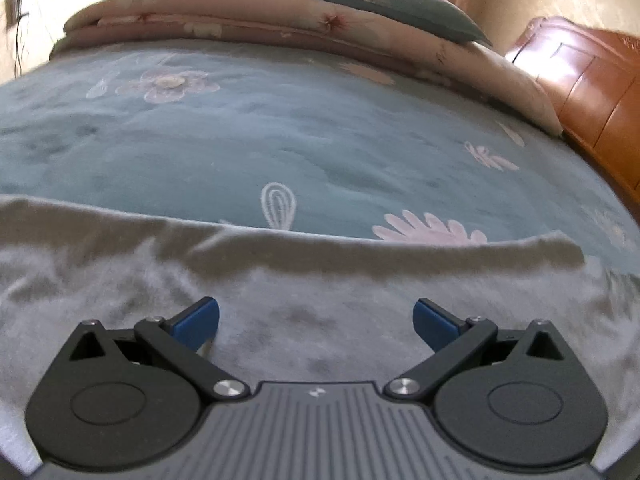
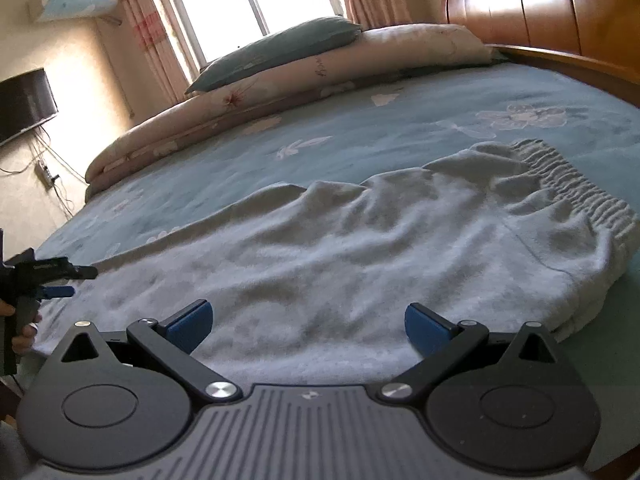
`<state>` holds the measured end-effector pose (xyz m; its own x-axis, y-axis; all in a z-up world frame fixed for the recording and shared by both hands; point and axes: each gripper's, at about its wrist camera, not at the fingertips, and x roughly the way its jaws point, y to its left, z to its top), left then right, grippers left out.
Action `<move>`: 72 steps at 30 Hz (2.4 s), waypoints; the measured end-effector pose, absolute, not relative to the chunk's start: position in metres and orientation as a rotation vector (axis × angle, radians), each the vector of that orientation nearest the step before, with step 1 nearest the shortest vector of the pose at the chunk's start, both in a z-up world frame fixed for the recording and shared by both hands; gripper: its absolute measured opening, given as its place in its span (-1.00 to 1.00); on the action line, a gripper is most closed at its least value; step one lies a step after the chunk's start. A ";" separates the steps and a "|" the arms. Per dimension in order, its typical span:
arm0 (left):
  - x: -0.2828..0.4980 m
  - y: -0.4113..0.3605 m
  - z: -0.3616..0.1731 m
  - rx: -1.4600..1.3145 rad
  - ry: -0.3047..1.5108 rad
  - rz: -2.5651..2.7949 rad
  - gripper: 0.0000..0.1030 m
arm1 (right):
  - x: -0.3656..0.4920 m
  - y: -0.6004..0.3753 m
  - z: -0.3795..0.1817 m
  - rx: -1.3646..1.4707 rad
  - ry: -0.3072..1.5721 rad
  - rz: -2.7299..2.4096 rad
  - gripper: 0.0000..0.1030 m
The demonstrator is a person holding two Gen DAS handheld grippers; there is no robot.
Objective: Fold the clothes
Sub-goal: 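Move the left gripper down to the elastic cuff of the sweatpants, then close the left gripper on the elastic cuff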
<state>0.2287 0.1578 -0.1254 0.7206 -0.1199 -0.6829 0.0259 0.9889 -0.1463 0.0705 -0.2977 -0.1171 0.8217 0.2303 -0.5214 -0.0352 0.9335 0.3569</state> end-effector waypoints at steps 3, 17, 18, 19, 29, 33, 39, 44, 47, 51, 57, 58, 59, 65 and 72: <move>0.223 0.141 -0.117 -0.110 0.779 -0.089 0.99 | 0.072 -0.302 -0.118 0.378 0.592 0.158 1.00; 0.180 0.050 -0.018 -0.005 0.776 -0.155 0.99 | 0.067 -0.324 -0.118 0.530 0.564 0.230 1.00; 0.178 0.045 -0.013 -0.002 0.775 -0.171 0.99 | 0.066 -0.325 -0.118 0.538 0.560 0.243 1.00; 0.176 0.040 -0.008 0.001 0.774 -0.189 0.99 | 0.065 -0.327 -0.118 0.548 0.558 0.251 1.00; 0.174 0.056 -0.018 -0.021 0.806 -0.256 0.99 | 0.066 -0.323 -0.121 0.541 0.573 0.252 1.00; 0.175 0.104 -0.035 -0.065 0.839 -0.187 0.99 | 0.065 -0.320 -0.121 0.520 0.578 0.258 1.00; 0.166 0.213 -0.048 -0.202 0.784 -0.031 0.99 | 0.068 -0.319 -0.122 0.511 0.592 0.259 1.00; 0.151 0.316 -0.066 -0.391 0.753 0.125 0.99 | 0.071 -0.314 -0.123 0.479 0.606 0.245 1.00; 0.137 0.365 -0.078 -0.521 0.756 0.183 0.98 | 0.072 -0.310 -0.123 0.452 0.612 0.235 1.00; 0.121 0.408 -0.096 -0.661 0.719 0.220 0.67 | 0.073 -0.305 -0.123 0.423 0.621 0.223 1.00; 0.113 0.446 -0.130 -0.838 0.707 0.221 0.27 | 0.077 -0.299 -0.123 0.390 0.634 0.208 1.00; 0.114 0.449 -0.135 -0.861 0.709 0.216 0.27 | 0.077 -0.298 -0.124 0.385 0.635 0.206 1.00; 0.115 0.452 -0.139 -0.881 0.710 0.211 0.27 | 0.078 -0.298 -0.124 0.380 0.636 0.203 1.00; 0.129 0.456 -0.153 -0.924 0.703 0.175 0.26 | 0.079 -0.293 -0.123 0.346 0.642 0.191 1.00; 0.139 0.469 -0.164 -1.017 0.661 0.147 0.26 | 0.079 -0.291 -0.123 0.338 0.645 0.187 1.00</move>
